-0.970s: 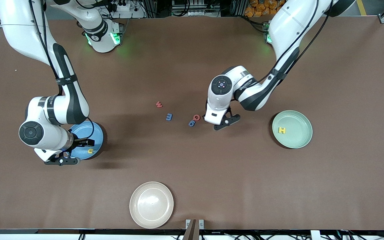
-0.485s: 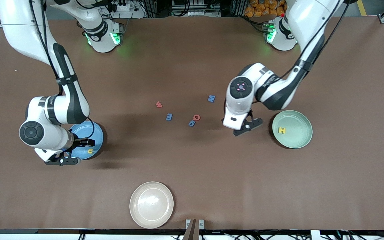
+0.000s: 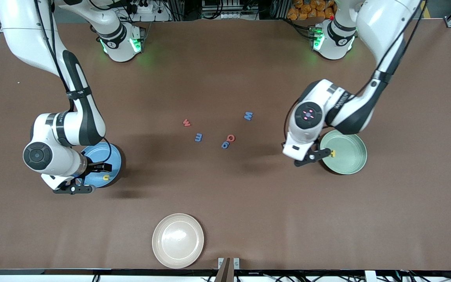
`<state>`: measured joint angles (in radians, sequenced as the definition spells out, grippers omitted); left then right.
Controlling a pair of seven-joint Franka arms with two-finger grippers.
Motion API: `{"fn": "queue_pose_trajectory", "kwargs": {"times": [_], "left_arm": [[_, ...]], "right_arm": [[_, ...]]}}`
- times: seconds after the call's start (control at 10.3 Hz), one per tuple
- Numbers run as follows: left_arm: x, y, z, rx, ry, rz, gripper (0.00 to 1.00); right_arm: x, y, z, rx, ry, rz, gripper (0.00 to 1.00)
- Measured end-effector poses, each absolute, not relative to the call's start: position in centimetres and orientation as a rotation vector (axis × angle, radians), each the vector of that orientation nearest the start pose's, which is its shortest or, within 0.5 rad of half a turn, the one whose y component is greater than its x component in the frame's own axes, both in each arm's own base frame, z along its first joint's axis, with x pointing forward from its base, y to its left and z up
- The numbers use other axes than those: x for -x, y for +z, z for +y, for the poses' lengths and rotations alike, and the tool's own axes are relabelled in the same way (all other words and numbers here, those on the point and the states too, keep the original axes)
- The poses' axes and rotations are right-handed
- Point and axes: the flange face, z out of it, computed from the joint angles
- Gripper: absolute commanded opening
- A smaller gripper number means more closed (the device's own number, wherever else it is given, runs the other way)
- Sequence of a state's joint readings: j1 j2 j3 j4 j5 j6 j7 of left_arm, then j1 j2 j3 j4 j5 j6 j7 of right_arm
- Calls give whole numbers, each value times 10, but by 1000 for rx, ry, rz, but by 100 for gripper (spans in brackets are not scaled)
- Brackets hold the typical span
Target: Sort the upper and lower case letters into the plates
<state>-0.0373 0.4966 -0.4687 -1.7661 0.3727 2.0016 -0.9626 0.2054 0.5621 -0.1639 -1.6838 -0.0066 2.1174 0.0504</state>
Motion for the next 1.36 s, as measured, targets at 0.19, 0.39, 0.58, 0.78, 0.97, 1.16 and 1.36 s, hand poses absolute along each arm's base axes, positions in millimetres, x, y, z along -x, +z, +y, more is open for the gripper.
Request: {"fn": "queue_pose_trajectory", "kwargs": {"times": [0.19, 0.39, 0.58, 0.78, 0.97, 1.16, 1.36], "left_arm": [[-586, 296, -234, 2899, 148, -378, 0], [-594, 297, -207, 2900, 180, -327, 0], [-603, 295, -172, 2904, 207, -313, 0], [-608, 291, -141, 2909, 239, -287, 0], [-611, 285, -109, 2912, 273, -283, 0], [-606, 268, -97, 2909, 320, -290, 0], [-600, 246, -94, 2912, 363, -288, 28]], "right_arm": [[-661, 269, 55, 3232, 187, -62, 100], [-657, 271, 90, 3233, 178, -106, 100], [-650, 271, 131, 3237, 171, -141, 100], [-642, 272, 169, 3236, 164, -211, 100], [-632, 272, 204, 3234, 155, -225, 100], [-615, 272, 250, 3213, 149, -191, 100], [-596, 271, 293, 3166, 172, -131, 100]]}}
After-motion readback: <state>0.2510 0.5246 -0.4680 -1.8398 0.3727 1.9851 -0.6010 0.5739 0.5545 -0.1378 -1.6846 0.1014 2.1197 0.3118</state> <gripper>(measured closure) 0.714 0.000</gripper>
